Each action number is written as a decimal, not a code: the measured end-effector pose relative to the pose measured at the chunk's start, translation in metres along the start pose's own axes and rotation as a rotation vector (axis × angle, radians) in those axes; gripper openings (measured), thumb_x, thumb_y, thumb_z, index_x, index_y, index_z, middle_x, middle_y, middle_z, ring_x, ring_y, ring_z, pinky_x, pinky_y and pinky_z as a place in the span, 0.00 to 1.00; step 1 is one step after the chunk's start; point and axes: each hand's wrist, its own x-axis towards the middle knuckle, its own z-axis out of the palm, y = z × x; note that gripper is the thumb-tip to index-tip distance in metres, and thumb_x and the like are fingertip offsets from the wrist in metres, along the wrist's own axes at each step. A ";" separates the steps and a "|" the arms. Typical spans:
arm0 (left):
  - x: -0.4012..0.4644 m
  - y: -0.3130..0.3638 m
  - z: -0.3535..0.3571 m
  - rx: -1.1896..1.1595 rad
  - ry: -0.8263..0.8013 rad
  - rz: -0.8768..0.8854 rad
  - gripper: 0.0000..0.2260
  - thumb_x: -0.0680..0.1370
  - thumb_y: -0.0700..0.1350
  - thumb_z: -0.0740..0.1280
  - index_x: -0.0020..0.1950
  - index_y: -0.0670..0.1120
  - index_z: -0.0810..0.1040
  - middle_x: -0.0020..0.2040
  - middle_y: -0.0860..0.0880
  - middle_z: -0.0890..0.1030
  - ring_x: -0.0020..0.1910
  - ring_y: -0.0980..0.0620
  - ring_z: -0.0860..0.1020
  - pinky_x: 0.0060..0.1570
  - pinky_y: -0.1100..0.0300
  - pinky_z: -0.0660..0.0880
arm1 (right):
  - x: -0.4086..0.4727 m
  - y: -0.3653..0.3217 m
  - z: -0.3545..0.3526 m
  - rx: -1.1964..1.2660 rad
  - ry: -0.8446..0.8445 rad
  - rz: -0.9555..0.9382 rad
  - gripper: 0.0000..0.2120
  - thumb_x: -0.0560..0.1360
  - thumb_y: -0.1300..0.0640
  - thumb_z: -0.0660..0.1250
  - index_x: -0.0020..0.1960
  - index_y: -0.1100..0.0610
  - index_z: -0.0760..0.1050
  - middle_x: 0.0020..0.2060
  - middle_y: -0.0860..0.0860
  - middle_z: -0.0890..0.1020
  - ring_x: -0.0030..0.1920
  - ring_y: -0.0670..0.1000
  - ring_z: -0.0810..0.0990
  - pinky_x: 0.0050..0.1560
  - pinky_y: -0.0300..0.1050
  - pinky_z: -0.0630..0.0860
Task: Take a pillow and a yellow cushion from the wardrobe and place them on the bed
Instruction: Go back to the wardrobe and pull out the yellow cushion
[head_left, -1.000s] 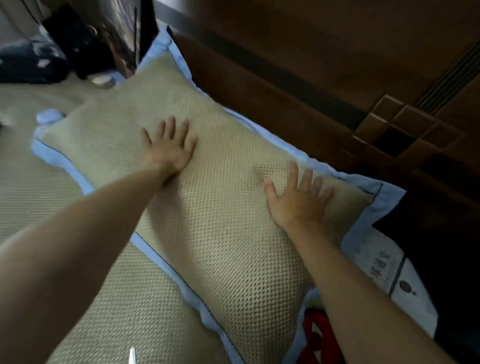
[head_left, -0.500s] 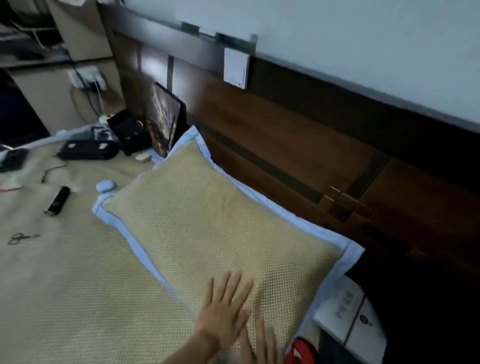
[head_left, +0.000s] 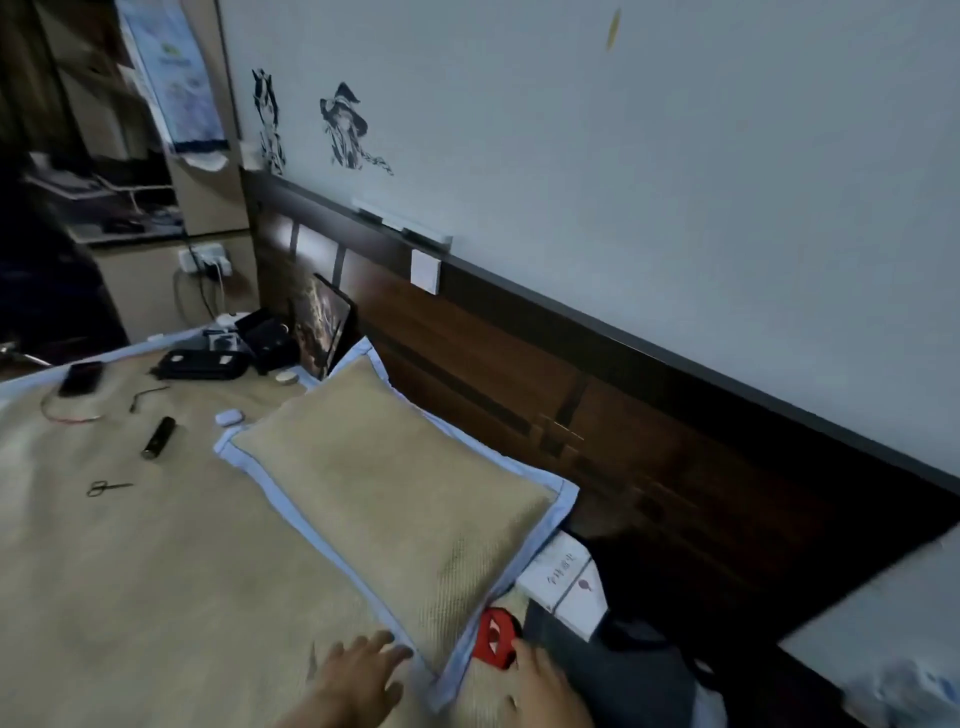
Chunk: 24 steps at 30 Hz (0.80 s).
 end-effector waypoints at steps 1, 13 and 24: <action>-0.024 0.018 -0.001 0.030 0.012 -0.016 0.24 0.81 0.58 0.56 0.77 0.60 0.61 0.79 0.50 0.60 0.73 0.46 0.65 0.67 0.44 0.62 | -0.021 0.018 -0.014 0.017 0.097 -0.117 0.33 0.81 0.47 0.61 0.79 0.44 0.46 0.76 0.47 0.60 0.74 0.50 0.63 0.71 0.46 0.64; -0.253 0.229 -0.044 0.188 0.389 0.173 0.21 0.79 0.58 0.59 0.72 0.56 0.68 0.70 0.49 0.71 0.66 0.45 0.70 0.63 0.48 0.67 | -0.268 0.184 -0.063 0.051 0.397 -0.108 0.25 0.80 0.50 0.61 0.74 0.56 0.60 0.70 0.56 0.69 0.69 0.58 0.69 0.66 0.52 0.68; -0.320 0.315 -0.045 0.264 0.398 0.471 0.23 0.79 0.57 0.57 0.74 0.58 0.64 0.72 0.52 0.69 0.68 0.47 0.69 0.65 0.49 0.66 | -0.397 0.227 -0.062 0.312 0.671 0.045 0.24 0.79 0.49 0.63 0.72 0.52 0.64 0.66 0.52 0.73 0.65 0.56 0.72 0.59 0.51 0.71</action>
